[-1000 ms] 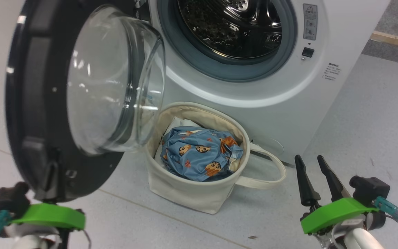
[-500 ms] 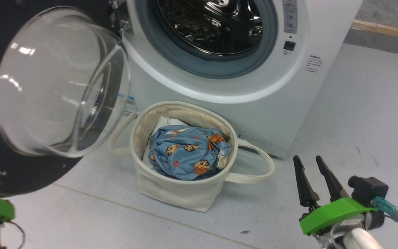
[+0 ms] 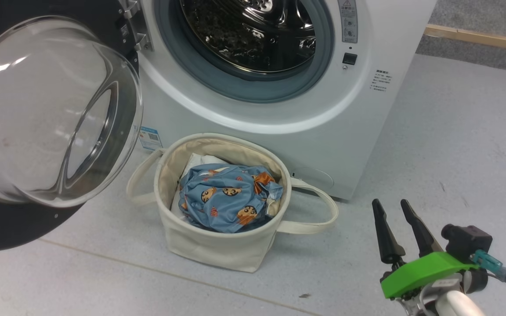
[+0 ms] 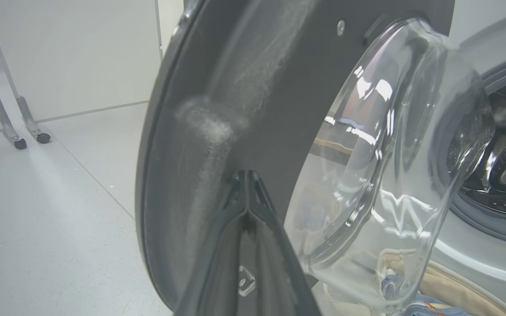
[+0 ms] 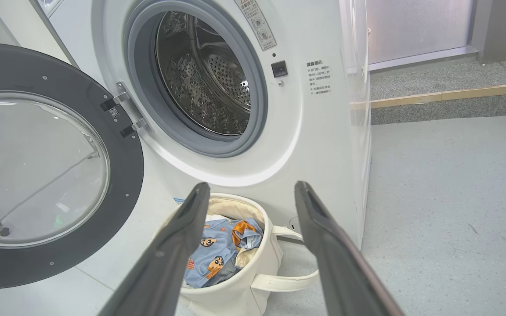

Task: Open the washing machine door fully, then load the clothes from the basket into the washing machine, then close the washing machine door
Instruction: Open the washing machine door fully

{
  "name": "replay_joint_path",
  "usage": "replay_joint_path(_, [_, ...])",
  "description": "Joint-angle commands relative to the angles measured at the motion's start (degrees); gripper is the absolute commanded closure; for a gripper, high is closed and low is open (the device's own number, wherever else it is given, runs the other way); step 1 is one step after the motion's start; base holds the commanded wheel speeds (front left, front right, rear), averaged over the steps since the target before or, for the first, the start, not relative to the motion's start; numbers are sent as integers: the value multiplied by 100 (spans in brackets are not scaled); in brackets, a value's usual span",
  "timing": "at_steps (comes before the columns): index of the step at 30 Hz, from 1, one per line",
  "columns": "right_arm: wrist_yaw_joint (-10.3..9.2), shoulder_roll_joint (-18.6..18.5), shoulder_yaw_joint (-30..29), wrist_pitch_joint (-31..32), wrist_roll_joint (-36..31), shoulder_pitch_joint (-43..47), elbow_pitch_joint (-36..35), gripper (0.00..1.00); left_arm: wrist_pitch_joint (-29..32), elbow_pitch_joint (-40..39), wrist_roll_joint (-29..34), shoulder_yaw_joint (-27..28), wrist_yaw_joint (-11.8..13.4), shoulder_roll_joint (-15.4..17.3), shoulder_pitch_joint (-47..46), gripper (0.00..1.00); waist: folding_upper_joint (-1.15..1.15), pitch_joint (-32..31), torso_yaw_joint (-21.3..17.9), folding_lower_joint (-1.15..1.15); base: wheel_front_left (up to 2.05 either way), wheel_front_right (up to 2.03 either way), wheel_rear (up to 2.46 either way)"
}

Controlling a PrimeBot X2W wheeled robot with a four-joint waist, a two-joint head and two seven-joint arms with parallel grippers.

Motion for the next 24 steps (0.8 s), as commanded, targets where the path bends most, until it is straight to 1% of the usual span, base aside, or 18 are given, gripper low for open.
replay_joint_path(1, [5, -31, 74, -71, 32, -151, -154, 0, -70, -145, 38, 215, -14, 315, -243, 100, 1, -8, 10, 0, 0, 0, 0])
replay_joint_path(10, [5, 27, 92, -71, 51, -121, -157, 0, -73, -776, 291, 131, -144, -62, 52, 100, 1, -45, 161, 0, 0, 0, 0])
replay_joint_path(11, [5, 29, 86, -71, 52, -117, -158, 0, -73, -890, 346, 108, -143, -94, 98, 77, 1, -45, 180, 0, 0, 0, 0])
replay_joint_path(12, [5, 30, 82, -71, 52, -112, -157, 0, -73, -1001, 395, 81, -136, -141, 143, 0, 1, -46, 198, 0, 0, 0, 0])
replay_joint_path(18, [5, 56, 82, -71, 49, -102, -163, 0, -74, -1664, 544, -140, -178, -454, 362, 0, 1, -45, 254, 0, 0, 0, 0])
replay_joint_path(24, [5, 86, 83, -71, 36, -146, -210, 0, -41, -2044, 595, -468, -259, -722, 510, 0, 1, -7, 100, 0, 0, 0, 0])
